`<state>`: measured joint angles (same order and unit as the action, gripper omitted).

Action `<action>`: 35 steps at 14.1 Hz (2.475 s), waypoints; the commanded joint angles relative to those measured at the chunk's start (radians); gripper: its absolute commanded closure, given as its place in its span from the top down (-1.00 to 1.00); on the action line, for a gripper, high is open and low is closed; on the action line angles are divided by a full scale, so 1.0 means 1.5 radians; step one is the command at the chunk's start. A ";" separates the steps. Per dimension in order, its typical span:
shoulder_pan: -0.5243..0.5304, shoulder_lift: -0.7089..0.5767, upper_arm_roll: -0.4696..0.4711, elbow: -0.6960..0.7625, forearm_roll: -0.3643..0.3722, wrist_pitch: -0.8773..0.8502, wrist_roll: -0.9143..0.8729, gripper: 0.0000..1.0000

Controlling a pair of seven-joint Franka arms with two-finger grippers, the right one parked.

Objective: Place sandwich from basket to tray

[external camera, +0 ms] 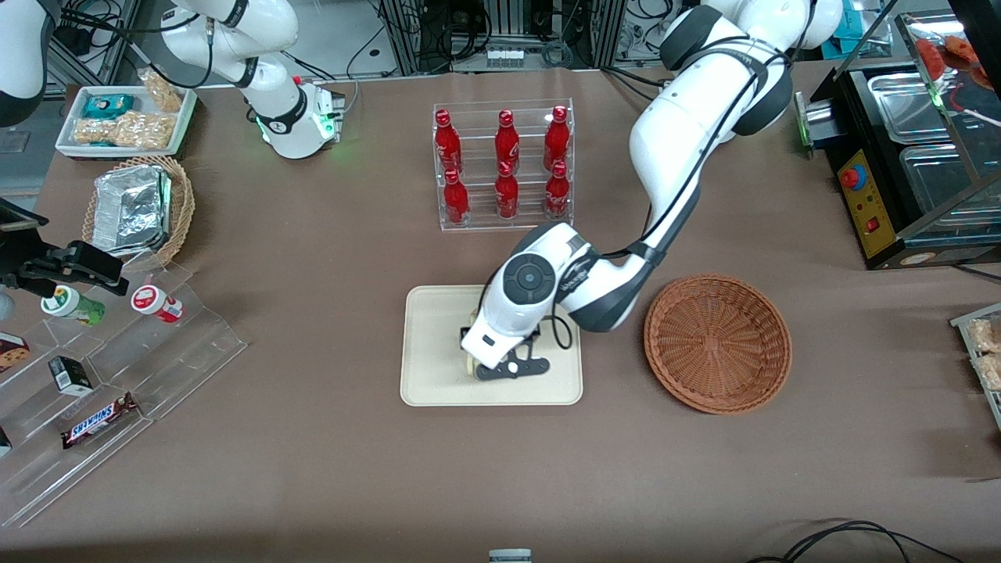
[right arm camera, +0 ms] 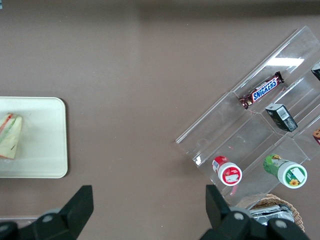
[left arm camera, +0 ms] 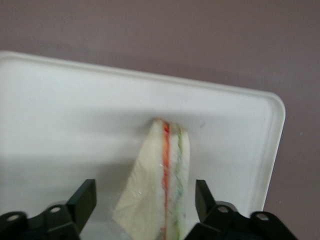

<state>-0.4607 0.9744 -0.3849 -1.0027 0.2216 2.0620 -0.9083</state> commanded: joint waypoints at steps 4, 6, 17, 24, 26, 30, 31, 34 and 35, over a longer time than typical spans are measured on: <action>0.180 -0.223 -0.046 -0.091 -0.067 -0.218 0.133 1.00; 0.257 -0.287 -0.049 -0.135 -0.140 -0.308 0.268 1.00; 0.441 -0.598 0.010 -0.338 -0.129 -0.529 0.435 1.00; 0.279 -0.638 0.175 -0.332 -0.133 -0.539 0.504 1.00; 0.361 -0.643 0.098 -0.330 -0.133 -0.547 0.503 1.00; 0.400 -0.642 0.069 -0.325 -0.130 -0.556 0.506 1.00; 0.400 -0.642 0.075 -0.325 -0.130 -0.556 0.506 1.00; 0.412 -0.639 0.077 -0.316 -0.129 -0.558 0.504 1.00; 0.419 -0.638 0.084 -0.312 -0.130 -0.562 0.506 1.00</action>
<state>0.1398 0.0219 -0.2631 -1.4949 0.0182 1.2444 -0.1670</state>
